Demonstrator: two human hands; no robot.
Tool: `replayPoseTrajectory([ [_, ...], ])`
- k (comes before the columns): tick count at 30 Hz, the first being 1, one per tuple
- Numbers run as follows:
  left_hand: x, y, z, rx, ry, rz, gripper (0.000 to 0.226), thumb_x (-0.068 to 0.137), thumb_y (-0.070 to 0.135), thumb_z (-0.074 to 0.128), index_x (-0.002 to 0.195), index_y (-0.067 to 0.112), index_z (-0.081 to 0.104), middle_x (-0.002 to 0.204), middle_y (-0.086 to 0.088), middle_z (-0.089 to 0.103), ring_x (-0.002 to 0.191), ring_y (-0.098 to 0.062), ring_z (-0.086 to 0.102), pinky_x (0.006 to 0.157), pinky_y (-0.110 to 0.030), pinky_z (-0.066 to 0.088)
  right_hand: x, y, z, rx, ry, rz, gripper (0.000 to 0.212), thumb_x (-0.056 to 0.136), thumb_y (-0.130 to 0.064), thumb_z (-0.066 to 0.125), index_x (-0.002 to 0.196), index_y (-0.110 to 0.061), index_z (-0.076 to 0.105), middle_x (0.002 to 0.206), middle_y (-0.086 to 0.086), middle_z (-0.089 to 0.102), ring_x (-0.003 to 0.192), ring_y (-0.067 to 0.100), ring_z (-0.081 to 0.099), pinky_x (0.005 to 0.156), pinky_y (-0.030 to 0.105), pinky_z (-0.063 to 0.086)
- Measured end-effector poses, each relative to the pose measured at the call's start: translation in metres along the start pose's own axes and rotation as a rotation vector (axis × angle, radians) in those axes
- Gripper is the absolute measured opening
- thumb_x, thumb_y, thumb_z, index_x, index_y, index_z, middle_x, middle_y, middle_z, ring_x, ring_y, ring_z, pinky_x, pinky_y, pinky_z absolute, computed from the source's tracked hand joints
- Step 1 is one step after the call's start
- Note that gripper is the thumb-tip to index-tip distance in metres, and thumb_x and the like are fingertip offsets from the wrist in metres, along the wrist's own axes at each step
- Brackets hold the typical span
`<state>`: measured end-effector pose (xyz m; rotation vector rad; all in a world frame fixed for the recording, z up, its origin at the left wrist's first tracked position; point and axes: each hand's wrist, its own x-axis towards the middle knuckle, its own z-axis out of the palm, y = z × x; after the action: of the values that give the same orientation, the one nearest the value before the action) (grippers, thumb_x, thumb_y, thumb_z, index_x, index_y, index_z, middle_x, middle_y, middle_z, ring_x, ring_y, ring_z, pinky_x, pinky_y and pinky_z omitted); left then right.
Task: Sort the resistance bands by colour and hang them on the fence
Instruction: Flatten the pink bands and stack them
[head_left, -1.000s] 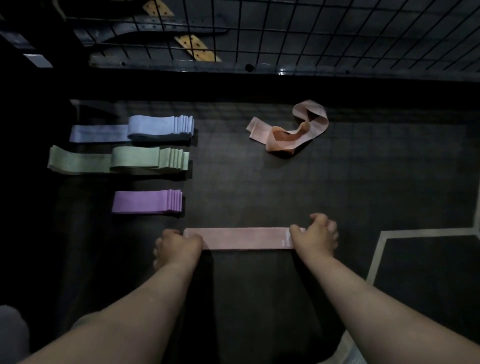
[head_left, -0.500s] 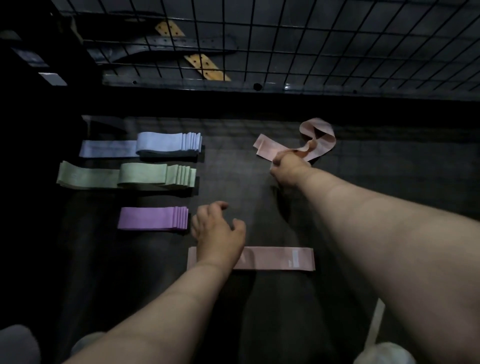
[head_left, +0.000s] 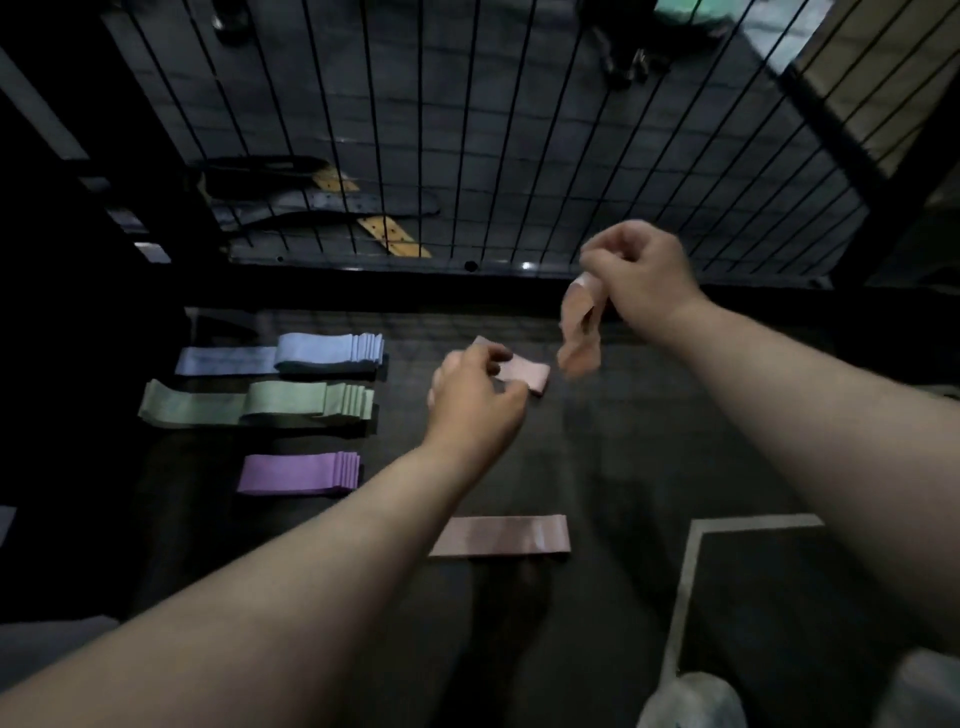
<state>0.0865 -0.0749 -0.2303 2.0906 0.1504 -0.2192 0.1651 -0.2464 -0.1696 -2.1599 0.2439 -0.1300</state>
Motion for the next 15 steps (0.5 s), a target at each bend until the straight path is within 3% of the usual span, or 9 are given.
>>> replayPoseTrajectory([
  [2, -0.002, 0.029, -0.021, -0.074, -0.021, 0.071, 0.053, 0.063, 0.044, 0.051, 0.111, 0.026, 0.064, 0.11, -0.001, 0.062, 0.107, -0.023, 0.059, 0.099, -0.039, 0.048, -0.024, -0.047, -0.025, 0.073, -0.093, -0.056, 0.005, 0.089, -0.011, 0.066, 0.085, -0.015, 0.068, 0.077, -0.004, 0.063, 0.068, 0.003, 0.059, 0.063, 0.018, 0.049],
  [4, -0.014, 0.062, -0.049, -0.095, -0.111, 0.185, 0.063, 0.062, 0.045, 0.062, 0.121, 0.026, 0.058, 0.118, 0.002, 0.062, 0.112, -0.016, 0.059, 0.101, -0.038, 0.049, -0.051, -0.091, -0.047, 0.143, -0.205, -0.092, 0.005, 0.089, -0.011, 0.065, 0.089, -0.013, 0.07, 0.076, -0.002, 0.063, 0.067, 0.007, 0.059, 0.06, 0.022, 0.049],
  [7, -0.043, 0.1, -0.09, -0.263, -0.372, 0.254, 0.064, 0.073, 0.01, 0.078, 0.128, 0.023, 0.048, 0.103, 0.007, 0.063, 0.091, -0.002, 0.063, 0.085, -0.026, 0.055, -0.09, -0.144, -0.074, 0.298, -0.316, -0.163, 0.013, 0.088, -0.005, 0.062, 0.09, -0.015, 0.07, 0.074, 0.0, 0.061, 0.066, 0.012, 0.057, 0.06, 0.025, 0.048],
  [9, -0.063, 0.114, -0.118, -0.28, -0.515, 0.286, 0.053, 0.072, 0.006, 0.077, 0.119, 0.018, 0.056, 0.089, 0.006, 0.062, 0.079, -0.006, 0.061, 0.075, -0.029, 0.051, -0.115, -0.17, -0.09, 0.419, -0.324, -0.209, 0.018, 0.087, -0.001, 0.058, 0.09, -0.014, 0.07, 0.072, -0.001, 0.06, 0.065, 0.012, 0.056, 0.058, 0.024, 0.047],
  [11, -0.083, 0.118, -0.139, -0.307, -0.548, 0.308, 0.042, 0.069, 0.01, 0.078, 0.107, 0.016, 0.061, 0.085, 0.001, 0.06, 0.079, -0.014, 0.058, 0.075, -0.036, 0.045, -0.137, -0.182, -0.101, 0.506, -0.3, -0.219, 0.021, 0.085, 0.001, 0.054, 0.091, -0.012, 0.069, 0.071, -0.001, 0.06, 0.064, 0.013, 0.055, 0.055, 0.025, 0.045],
  [15, -0.108, 0.114, -0.161, -0.438, -0.542, 0.301, 0.053, 0.073, -0.002, 0.075, 0.123, 0.008, 0.059, 0.103, -0.011, 0.066, 0.093, -0.02, 0.062, 0.082, -0.035, 0.053, -0.167, -0.175, -0.11, 0.617, -0.24, -0.113, 0.024, 0.086, 0.003, 0.05, 0.087, -0.014, 0.067, 0.069, -0.002, 0.06, 0.063, 0.012, 0.055, 0.052, 0.025, 0.041],
])
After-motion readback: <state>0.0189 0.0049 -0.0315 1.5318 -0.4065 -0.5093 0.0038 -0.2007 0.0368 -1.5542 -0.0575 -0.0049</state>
